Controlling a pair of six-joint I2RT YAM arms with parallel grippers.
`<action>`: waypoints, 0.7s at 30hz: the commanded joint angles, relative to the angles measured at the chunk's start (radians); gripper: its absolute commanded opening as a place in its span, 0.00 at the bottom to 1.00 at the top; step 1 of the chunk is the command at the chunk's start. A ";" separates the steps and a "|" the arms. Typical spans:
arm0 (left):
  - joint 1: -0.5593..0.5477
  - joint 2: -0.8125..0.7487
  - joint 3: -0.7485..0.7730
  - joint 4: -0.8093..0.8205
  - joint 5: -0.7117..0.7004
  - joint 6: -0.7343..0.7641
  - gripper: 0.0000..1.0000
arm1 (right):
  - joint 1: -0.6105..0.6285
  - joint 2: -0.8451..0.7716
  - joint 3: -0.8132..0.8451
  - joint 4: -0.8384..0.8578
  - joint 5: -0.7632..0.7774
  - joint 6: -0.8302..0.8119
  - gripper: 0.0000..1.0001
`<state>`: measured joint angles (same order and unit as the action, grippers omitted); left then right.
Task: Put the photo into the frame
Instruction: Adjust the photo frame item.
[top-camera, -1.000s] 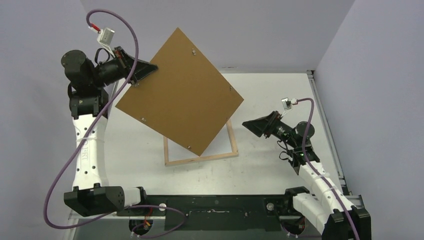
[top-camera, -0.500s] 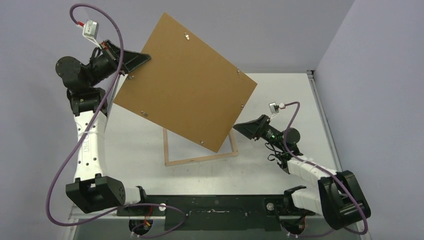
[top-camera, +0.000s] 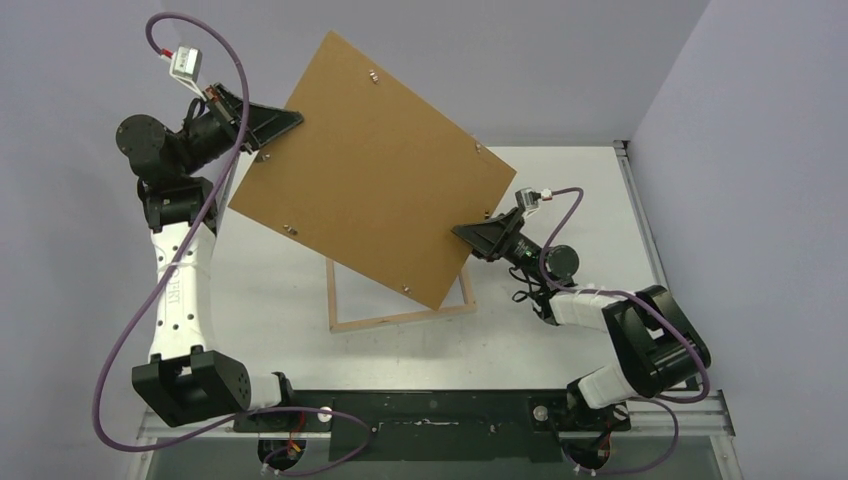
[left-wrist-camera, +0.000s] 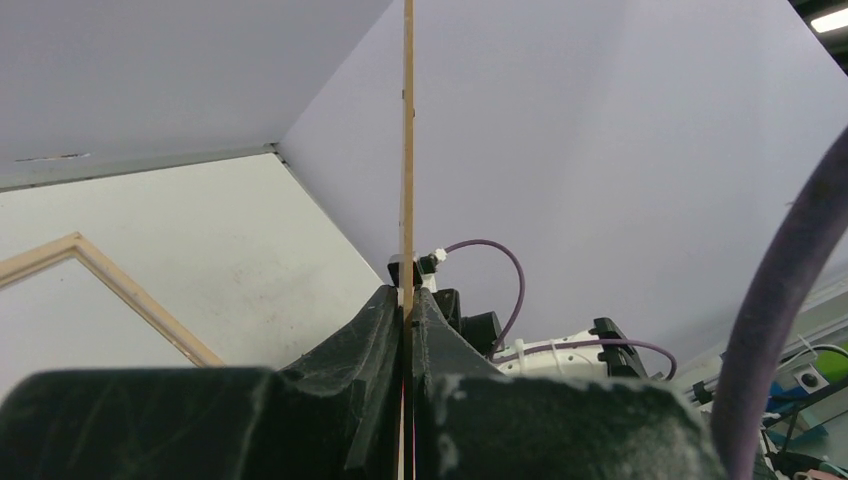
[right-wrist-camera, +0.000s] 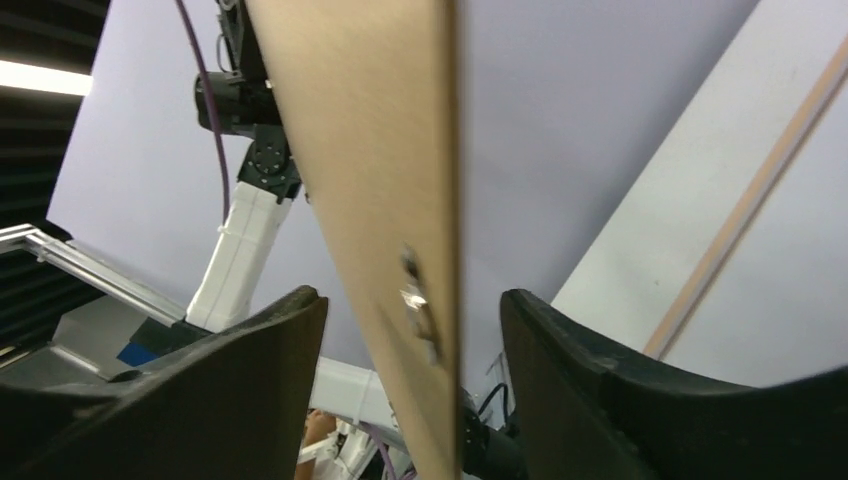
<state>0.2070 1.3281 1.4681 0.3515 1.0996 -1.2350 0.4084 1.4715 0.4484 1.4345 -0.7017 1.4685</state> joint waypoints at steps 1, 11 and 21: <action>0.012 -0.017 0.011 -0.050 -0.066 0.035 0.00 | 0.004 -0.061 0.043 0.348 0.039 0.041 0.59; 0.020 0.064 0.146 -0.560 -0.180 0.397 0.68 | -0.045 -0.209 0.046 0.155 0.067 0.016 0.05; -0.004 0.393 0.488 -1.346 -0.354 1.183 0.96 | -0.306 -0.411 0.144 -0.349 -0.039 -0.033 0.05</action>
<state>0.2203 1.6070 1.8183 -0.5774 0.8585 -0.4828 0.1696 1.1435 0.5083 1.2098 -0.7467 1.4559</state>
